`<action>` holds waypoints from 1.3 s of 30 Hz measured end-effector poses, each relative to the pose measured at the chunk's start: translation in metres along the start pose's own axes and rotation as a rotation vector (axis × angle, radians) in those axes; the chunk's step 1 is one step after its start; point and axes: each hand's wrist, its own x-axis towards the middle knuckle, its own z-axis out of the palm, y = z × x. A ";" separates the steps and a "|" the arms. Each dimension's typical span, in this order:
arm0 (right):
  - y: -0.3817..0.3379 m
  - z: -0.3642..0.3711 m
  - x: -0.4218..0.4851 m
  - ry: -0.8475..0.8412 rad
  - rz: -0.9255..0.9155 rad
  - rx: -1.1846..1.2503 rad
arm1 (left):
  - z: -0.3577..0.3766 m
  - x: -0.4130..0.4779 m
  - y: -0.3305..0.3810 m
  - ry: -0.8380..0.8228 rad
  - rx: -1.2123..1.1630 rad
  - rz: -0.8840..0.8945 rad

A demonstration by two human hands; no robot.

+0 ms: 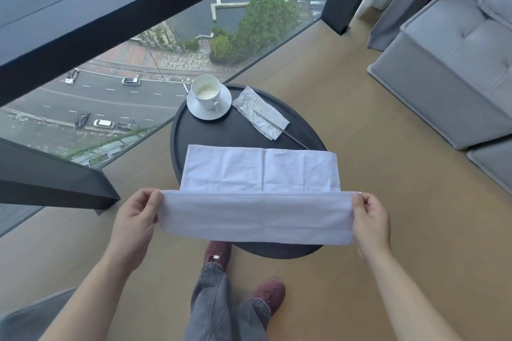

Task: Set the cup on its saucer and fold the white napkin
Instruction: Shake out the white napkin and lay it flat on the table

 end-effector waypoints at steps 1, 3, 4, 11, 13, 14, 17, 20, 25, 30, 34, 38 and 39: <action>-0.004 0.003 0.009 0.012 0.002 -0.008 | 0.005 0.012 0.004 -0.006 0.021 0.007; -0.008 0.011 0.028 0.035 0.001 -0.021 | 0.016 0.036 0.010 -0.014 0.048 0.008; -0.011 0.015 0.037 0.046 0.004 -0.029 | 0.022 0.049 0.013 -0.004 0.052 -0.002; -0.021 0.047 0.089 0.072 0.011 -0.127 | 0.052 0.125 0.012 0.034 0.050 -0.099; -0.022 0.054 0.100 0.074 0.011 -0.155 | 0.058 0.137 0.009 0.049 0.087 -0.097; -0.021 0.058 0.106 0.076 0.010 -0.170 | 0.061 0.142 0.008 0.061 0.110 -0.094; -0.016 0.066 0.119 0.085 0.020 -0.223 | 0.067 0.151 0.005 0.100 0.255 -0.067; -0.013 0.073 0.127 0.110 0.021 -0.264 | 0.071 0.155 0.004 0.145 0.419 -0.025; -0.010 0.075 0.125 0.181 0.025 -0.262 | 0.076 0.151 0.009 0.205 0.594 0.072; 0.010 0.067 0.091 0.149 0.051 -0.399 | 0.106 0.108 -0.011 0.264 0.780 0.233; 0.024 0.068 0.056 0.084 0.070 -0.642 | 0.157 0.048 -0.035 -0.115 0.949 0.566; 0.035 0.072 0.041 0.097 -0.025 -0.862 | 0.201 0.015 -0.051 -0.321 1.086 0.684; 0.036 0.074 0.038 0.116 -0.061 -0.921 | 0.211 0.013 -0.052 -0.340 1.105 0.682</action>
